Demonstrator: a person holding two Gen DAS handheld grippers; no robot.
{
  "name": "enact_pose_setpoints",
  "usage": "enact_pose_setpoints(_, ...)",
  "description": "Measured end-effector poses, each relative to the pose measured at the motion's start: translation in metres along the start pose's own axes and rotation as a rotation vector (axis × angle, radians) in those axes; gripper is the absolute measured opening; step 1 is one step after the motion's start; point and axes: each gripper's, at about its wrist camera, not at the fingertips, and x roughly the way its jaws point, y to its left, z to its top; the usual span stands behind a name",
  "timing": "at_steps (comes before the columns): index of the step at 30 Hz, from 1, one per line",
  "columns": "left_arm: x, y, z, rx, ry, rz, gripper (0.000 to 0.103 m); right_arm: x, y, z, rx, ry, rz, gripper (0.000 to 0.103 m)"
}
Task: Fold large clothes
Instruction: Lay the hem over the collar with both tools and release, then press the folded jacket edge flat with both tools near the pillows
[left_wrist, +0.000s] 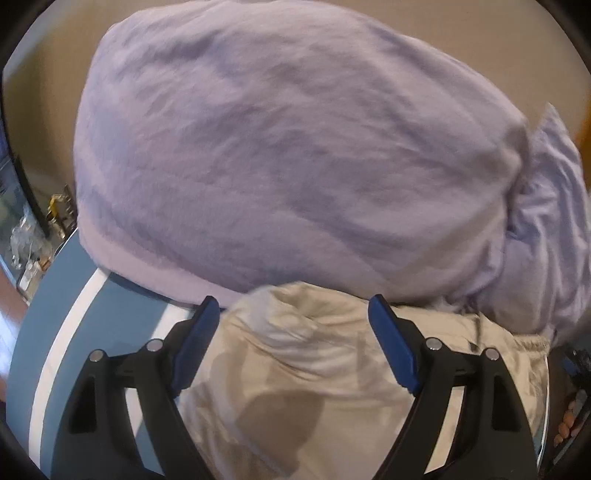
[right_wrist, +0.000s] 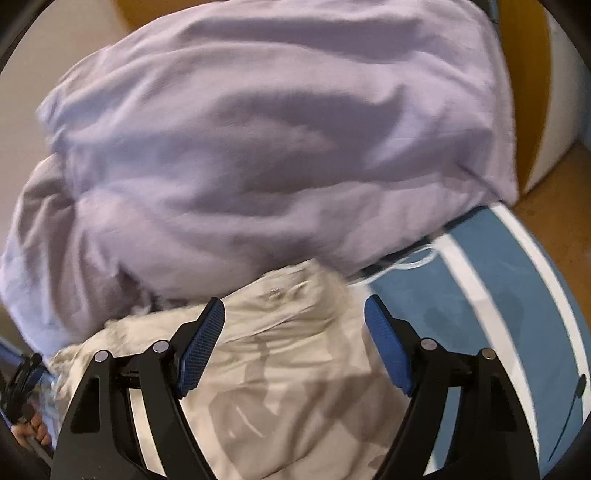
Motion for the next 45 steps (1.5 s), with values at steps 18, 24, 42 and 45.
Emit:
enact_pose_setpoints(18,0.015,-0.104,-0.065,0.219,0.114,-0.088,0.083,0.078,0.142,-0.065,-0.378,0.259,-0.006,0.079)
enact_pose_setpoints(24,0.014,-0.107,-0.067,0.239,0.104,-0.097,0.083,0.091,0.149,-0.07,-0.427,0.244,-0.04,0.022)
enact_pose_setpoints(42,0.042,-0.101,-0.077,0.242,0.07,0.009,0.085,0.109,0.14,-0.048,-0.316,0.204,-0.05,0.019)
enact_pose_setpoints(45,0.059,-0.096,-0.08,0.248,0.079,0.083,0.085,0.106,0.131,-0.046,-0.284,0.207,-0.017,0.048)
